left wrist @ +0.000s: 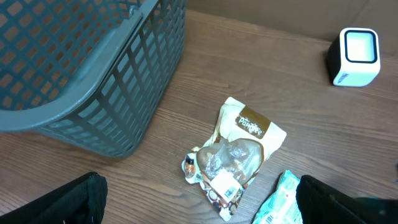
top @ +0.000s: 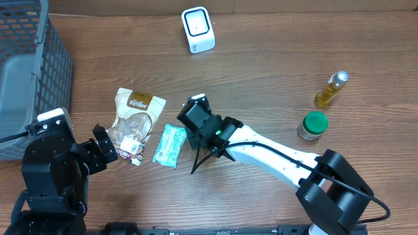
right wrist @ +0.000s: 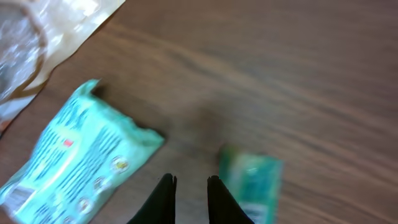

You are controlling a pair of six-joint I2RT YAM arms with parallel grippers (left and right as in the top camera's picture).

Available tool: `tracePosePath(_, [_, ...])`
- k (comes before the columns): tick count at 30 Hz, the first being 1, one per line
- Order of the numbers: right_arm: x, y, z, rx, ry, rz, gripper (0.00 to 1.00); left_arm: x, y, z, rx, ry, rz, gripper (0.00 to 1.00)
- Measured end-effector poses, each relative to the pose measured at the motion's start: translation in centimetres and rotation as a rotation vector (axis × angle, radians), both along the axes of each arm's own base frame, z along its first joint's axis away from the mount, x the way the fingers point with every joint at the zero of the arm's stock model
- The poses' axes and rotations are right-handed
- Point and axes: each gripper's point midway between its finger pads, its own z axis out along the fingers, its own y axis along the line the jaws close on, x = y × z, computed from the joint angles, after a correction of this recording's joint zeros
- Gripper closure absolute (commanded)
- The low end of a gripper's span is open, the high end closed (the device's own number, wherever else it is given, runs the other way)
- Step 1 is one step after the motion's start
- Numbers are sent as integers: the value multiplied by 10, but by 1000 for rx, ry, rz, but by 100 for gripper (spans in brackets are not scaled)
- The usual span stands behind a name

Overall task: Scan the item barcode
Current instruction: 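Lower the right gripper around the small light-blue wipe pack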

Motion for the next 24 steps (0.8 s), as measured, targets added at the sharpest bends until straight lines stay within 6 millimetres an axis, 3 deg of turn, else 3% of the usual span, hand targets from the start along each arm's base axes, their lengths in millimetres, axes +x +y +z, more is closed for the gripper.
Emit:
tracePosePath(4, [18,-27,8,-27,-30,-100,96,0,0,0,0,0,0,1])
tracePosePath(8, [25,-64,1,-63,23,-232,96,0,0,0,0,0,0,0])
tracePosePath(11, [26,-80,-4,-62,68,-288,96,0,0,0,0,0,0,0])
tracePosePath(24, [10,-58,-9,77,213,-267,96,0,0,0,0,0,0,1])
